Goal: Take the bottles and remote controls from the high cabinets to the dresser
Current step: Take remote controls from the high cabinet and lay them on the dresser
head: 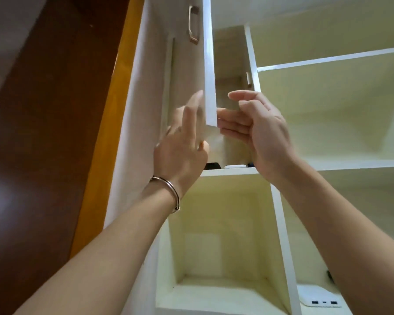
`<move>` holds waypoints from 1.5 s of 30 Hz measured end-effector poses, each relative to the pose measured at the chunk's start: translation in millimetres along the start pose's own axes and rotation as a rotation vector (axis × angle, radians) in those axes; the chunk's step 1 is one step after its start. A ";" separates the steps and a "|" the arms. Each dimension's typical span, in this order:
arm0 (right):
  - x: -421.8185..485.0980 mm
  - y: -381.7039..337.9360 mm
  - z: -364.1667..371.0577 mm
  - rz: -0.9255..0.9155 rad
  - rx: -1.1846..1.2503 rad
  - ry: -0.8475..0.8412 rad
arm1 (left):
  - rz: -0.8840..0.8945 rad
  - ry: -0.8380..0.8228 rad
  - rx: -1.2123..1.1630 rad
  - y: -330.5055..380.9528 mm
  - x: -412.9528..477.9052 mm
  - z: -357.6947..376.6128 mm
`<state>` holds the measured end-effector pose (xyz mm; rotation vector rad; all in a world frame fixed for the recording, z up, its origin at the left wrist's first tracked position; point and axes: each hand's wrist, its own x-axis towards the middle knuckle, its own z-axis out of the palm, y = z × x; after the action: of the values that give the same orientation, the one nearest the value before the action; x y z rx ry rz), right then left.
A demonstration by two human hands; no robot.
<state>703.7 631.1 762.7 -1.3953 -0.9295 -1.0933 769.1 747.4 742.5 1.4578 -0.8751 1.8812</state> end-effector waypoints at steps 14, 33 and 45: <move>-22.8 66.7 85.7 0.186 -0.231 -0.295 | 0.033 -0.068 0.506 -46.9 11.4 -90.8; -36.0 85.2 35.6 0.148 -0.612 -0.171 | 0.339 0.011 0.516 -25.0 -24.4 -65.7; 49.1 82.5 -54.1 0.037 -0.896 0.021 | -0.223 -0.568 0.339 -45.6 28.1 64.2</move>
<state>789.5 566.3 787.0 -2.0895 -0.3742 -1.5836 835.9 725.8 787.9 2.2625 -0.6094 1.5156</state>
